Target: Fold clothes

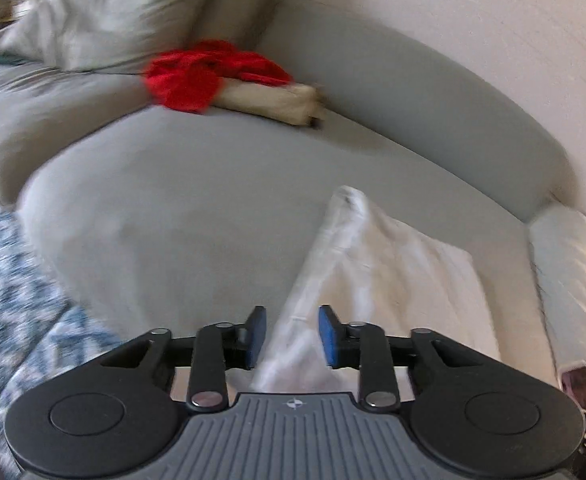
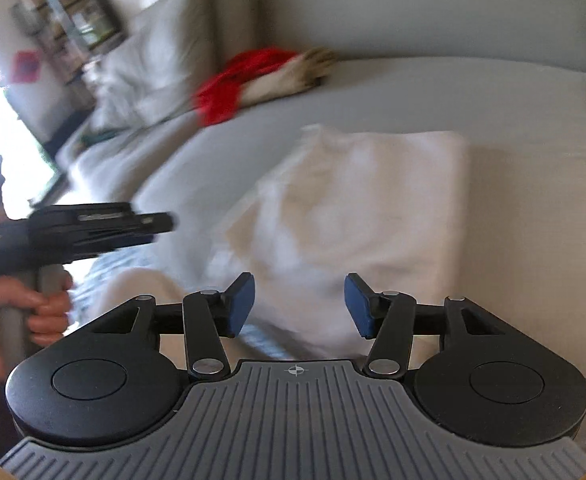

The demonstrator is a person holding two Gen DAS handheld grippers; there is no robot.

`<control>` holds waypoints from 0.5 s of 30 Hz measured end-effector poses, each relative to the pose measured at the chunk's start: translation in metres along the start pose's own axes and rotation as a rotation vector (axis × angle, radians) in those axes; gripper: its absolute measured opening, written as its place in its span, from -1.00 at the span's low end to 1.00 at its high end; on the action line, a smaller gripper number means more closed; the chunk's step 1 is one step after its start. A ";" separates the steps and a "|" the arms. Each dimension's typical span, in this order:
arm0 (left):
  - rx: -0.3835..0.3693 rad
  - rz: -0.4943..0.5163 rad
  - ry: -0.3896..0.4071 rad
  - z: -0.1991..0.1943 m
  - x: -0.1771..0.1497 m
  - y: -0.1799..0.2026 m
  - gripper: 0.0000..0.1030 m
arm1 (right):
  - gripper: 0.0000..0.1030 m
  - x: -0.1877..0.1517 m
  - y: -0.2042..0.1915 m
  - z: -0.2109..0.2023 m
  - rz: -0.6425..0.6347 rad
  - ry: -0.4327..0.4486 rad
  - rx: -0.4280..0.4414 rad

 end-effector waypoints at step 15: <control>0.157 0.108 -0.004 0.066 -0.007 0.019 -0.83 | -0.62 -0.006 0.045 0.063 -0.239 0.026 -0.211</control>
Point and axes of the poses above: each gripper's, at about its wrist camera, not at the fingertips, and z roughly the way its jaws point, y to its right, x to its top, the point moved 9 cm from there along z, roughly the way its jaws point, and after that the axes turned 5 degrees about x, right-handed, at the moved point
